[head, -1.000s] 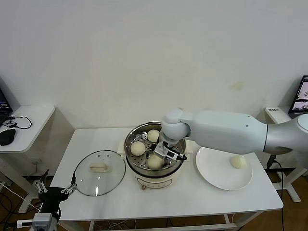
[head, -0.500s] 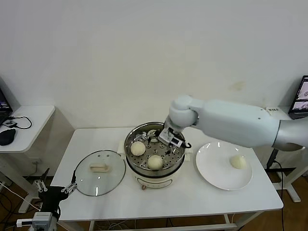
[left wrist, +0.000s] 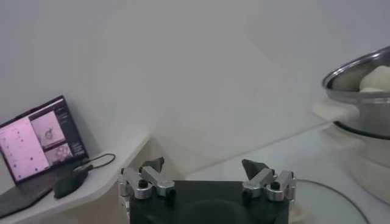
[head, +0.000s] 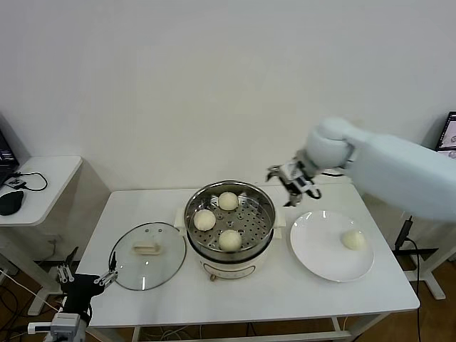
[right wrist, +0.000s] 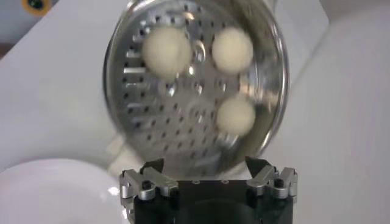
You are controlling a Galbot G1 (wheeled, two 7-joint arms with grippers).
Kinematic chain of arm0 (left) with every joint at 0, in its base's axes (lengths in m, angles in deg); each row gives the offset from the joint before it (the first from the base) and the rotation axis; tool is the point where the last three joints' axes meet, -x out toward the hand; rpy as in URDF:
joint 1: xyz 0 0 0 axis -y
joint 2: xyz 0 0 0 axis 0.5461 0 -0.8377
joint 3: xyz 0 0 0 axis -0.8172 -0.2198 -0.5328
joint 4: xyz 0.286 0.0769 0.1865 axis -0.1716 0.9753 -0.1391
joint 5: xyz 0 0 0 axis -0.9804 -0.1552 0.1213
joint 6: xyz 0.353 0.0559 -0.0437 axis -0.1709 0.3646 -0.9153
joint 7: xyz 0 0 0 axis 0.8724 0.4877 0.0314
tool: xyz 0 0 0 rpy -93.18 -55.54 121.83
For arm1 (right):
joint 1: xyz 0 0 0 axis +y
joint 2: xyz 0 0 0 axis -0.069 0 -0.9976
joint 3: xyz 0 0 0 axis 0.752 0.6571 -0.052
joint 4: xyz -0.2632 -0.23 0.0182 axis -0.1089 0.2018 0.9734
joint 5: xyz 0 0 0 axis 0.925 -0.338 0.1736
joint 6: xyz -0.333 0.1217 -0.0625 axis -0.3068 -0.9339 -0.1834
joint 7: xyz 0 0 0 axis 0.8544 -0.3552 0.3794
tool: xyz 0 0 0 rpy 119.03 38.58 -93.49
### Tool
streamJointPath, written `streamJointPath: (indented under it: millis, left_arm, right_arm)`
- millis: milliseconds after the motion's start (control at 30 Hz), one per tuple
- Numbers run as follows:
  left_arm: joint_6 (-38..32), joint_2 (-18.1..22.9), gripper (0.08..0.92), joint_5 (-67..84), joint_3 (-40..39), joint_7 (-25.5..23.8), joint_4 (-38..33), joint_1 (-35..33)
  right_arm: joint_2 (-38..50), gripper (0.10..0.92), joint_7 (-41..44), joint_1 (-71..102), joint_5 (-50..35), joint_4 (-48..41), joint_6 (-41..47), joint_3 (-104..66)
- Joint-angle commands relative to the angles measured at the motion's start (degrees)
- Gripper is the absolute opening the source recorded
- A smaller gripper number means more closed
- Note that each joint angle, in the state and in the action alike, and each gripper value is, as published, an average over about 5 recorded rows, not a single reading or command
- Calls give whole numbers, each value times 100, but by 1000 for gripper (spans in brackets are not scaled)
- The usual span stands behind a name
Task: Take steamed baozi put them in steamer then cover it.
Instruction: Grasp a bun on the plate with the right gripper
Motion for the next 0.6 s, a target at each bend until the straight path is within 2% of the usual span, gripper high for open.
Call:
streamJointPath:
  millis: [33, 300, 600]
  left_arm:
    - [22, -46, 823, -16, -76, -19, -25, 3]
    - [34, -95, 823, -17, -56, -42, 16, -18]
    - [25, -65, 823, -16, -2, -42, 40, -77]
  right_arm:
    - [1384, 822, 130, 1851, 475, -522, 169, -1675]
    - [1280, 823, 165, 3330, 1056, -1308, -246, -3027]
    - [724, 823, -18, 4107, 1726, -1964, -398, -3581]
